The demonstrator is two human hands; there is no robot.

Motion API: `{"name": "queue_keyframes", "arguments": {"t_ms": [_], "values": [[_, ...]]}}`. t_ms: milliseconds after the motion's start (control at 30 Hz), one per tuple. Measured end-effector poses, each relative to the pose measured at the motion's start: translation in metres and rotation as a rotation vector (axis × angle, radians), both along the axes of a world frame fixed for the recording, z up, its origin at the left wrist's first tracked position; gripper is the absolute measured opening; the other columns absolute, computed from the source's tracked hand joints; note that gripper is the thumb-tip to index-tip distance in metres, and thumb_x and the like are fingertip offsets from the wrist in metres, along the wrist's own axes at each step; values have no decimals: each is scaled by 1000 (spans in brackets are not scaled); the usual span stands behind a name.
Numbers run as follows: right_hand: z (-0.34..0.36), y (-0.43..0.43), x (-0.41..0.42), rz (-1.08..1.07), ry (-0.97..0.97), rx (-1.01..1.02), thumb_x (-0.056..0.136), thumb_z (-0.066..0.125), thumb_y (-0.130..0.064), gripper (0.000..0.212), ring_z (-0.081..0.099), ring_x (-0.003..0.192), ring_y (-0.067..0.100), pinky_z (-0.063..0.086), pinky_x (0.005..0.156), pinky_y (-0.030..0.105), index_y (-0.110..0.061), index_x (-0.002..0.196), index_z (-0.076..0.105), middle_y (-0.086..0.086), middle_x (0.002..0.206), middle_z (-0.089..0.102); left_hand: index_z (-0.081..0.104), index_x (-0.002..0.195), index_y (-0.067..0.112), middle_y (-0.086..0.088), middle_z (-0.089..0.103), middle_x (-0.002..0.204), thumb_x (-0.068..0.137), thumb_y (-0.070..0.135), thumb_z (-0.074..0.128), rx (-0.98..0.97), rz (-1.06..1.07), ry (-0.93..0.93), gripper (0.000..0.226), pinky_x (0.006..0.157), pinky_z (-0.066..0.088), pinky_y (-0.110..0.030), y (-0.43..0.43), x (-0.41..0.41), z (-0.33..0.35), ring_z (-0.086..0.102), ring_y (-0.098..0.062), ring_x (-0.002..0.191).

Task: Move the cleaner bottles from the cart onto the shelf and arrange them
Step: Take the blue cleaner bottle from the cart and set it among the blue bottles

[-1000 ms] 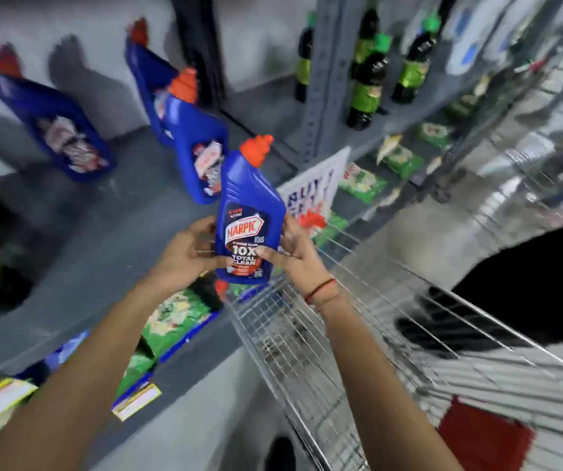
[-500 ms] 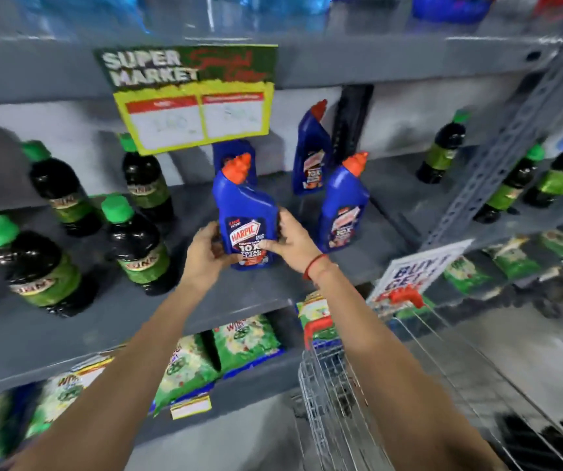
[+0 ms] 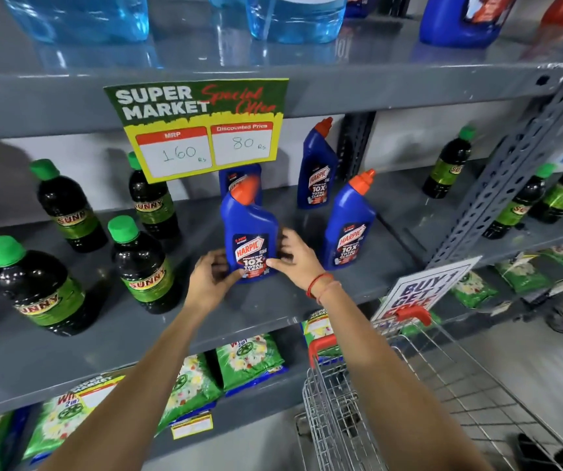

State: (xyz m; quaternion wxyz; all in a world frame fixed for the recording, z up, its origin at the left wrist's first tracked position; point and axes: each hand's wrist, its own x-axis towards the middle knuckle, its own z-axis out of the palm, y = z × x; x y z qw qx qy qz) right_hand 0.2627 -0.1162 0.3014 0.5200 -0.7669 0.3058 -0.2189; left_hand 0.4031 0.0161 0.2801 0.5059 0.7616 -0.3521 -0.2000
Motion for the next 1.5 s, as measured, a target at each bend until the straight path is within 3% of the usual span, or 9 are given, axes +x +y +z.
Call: {"name": "queue_keyframes", "arguments": {"t_ms": [67,133,233,333,433,733,933,1233,1500], "values": [[-12,11,-20,-239,-81,-140,76,69,-1,33,59,87,22,55,79,35,-3,107,58,20,100,63,55,113,5,-19,64,111,68,16,81,13,23,21,53,92,53,-42,5,-2,-11,62,-29,100],[-26,18,-43,-543,-213,-228,74,71,-3,18,56,71,22,53,71,43,-2,90,61,12,86,57,54,115,7,-13,65,113,63,17,84,8,26,20,60,91,52,-38,6,-2,-18,63,-25,100],[-34,9,-67,-838,-259,-188,68,78,-16,47,54,85,30,52,80,47,-5,106,52,11,99,46,48,121,15,1,63,111,57,19,87,-2,-31,74,76,85,48,-25,-2,1,-18,61,-12,99],[-33,-15,-73,-749,-98,-96,56,86,-24,101,45,117,32,39,97,35,-9,137,28,20,130,37,49,113,25,8,67,101,53,17,89,14,-111,150,72,86,51,-29,-13,4,-16,64,-7,93],[-32,-36,-70,-645,-21,-85,48,89,-27,119,42,124,29,37,102,36,-15,141,16,16,138,35,56,102,26,6,70,94,50,21,90,67,-128,111,62,85,52,-31,-20,9,-16,66,-10,89],[-42,-49,-57,-730,-13,-133,40,86,-39,105,52,102,14,43,91,29,-19,128,31,4,119,53,58,89,35,14,69,83,51,28,89,98,-139,51,51,70,47,-16,-22,11,-18,63,3,80],[-44,-52,-57,-741,-29,-126,39,85,-40,101,59,102,20,53,91,36,-19,125,35,5,116,59,61,91,30,22,68,81,52,22,89,104,-173,69,48,58,45,0,-23,11,-19,63,16,69],[-42,-51,-58,-725,-17,-120,39,85,-37,97,57,92,15,52,88,34,-20,121,36,-2,104,55,61,93,28,19,68,82,53,22,89,83,-175,87,49,58,45,-1,-23,11,-19,63,15,69],[-33,-40,-74,-625,41,-71,42,90,-33,116,49,122,28,42,106,45,-12,137,25,13,133,49,58,110,16,4,70,96,52,19,89,63,-149,113,66,67,47,-4,-17,8,-18,64,3,82]]}}
